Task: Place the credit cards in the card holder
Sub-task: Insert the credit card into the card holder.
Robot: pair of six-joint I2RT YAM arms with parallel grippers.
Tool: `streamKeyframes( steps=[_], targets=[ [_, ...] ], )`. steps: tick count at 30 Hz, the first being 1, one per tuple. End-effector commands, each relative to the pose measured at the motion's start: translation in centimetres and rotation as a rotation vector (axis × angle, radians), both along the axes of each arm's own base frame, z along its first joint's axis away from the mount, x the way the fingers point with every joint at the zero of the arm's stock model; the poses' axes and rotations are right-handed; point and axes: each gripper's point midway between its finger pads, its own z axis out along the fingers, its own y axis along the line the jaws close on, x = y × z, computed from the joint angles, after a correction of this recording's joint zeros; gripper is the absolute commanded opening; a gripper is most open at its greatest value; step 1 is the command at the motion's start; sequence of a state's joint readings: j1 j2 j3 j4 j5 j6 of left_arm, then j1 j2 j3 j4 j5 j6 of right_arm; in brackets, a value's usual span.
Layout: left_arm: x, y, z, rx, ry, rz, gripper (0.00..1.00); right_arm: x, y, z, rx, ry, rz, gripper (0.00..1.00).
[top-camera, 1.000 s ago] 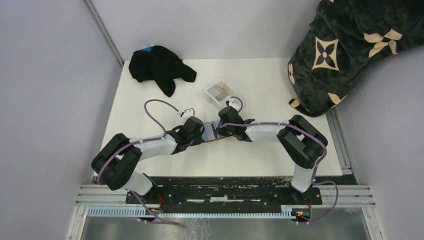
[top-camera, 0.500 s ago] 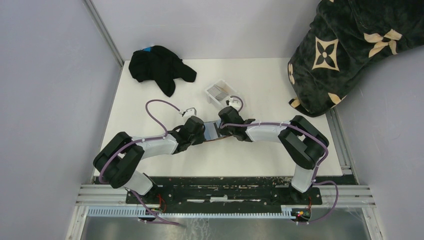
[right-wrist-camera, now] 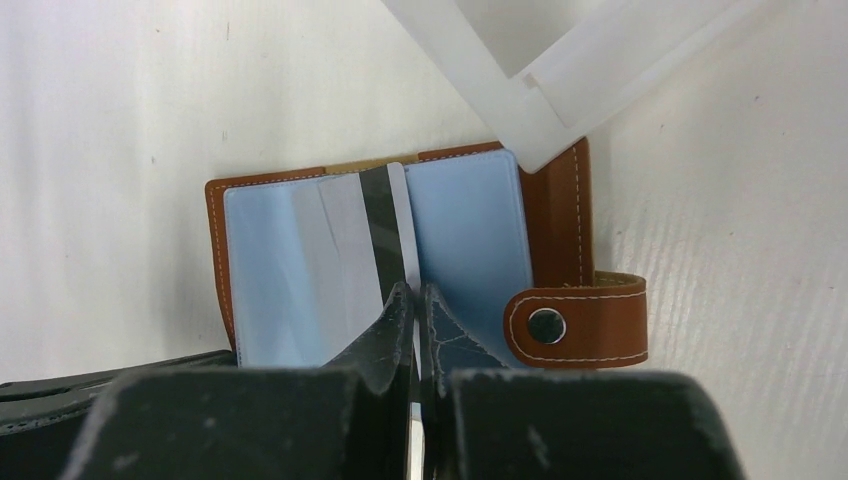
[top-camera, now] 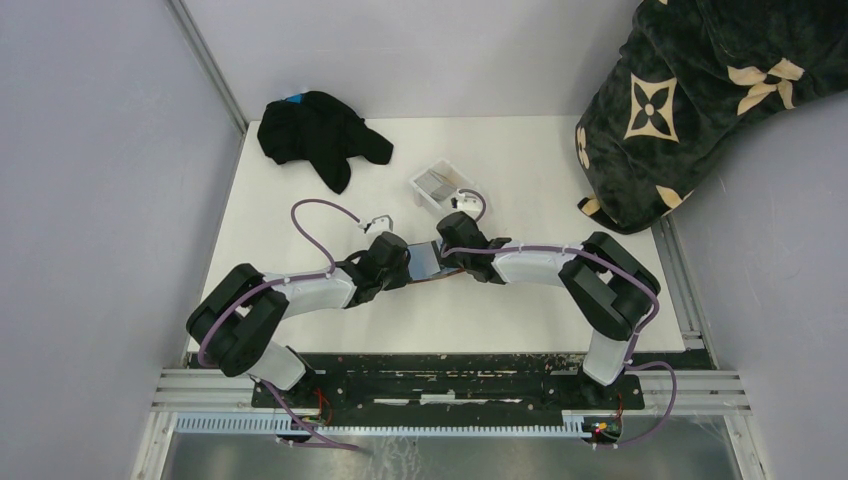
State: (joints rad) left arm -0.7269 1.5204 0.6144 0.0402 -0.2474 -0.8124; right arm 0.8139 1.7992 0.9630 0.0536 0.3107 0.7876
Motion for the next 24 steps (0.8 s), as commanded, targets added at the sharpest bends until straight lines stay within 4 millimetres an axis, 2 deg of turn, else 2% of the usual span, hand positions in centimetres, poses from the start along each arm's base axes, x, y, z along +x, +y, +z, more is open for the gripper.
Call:
streamKeyframes(
  steps=[1, 7, 18, 24],
  targets=[
    [-6.4, 3.1, -5.8, 0.16, 0.251, -0.095, 0.03, 0.7, -1.1, 0.9, -0.069, -0.058, -0.006, 0.01],
    [-6.3, 3.1, -5.8, 0.16, 0.252, -0.094, 0.03, 0.2, -0.4, 0.3, -0.067, -0.043, 0.029, 0.01],
    [-6.1, 2.7, -5.9, 0.155, 0.255, -0.1, 0.03, -1.9, 1.4, -0.5, -0.054, -0.004, 0.09, 0.01],
    [-6.0, 2.6, -5.9, 0.155, 0.254, -0.104, 0.03, -2.2, 2.4, -0.5, -0.04, -0.001, 0.096, 0.01]
  ],
)
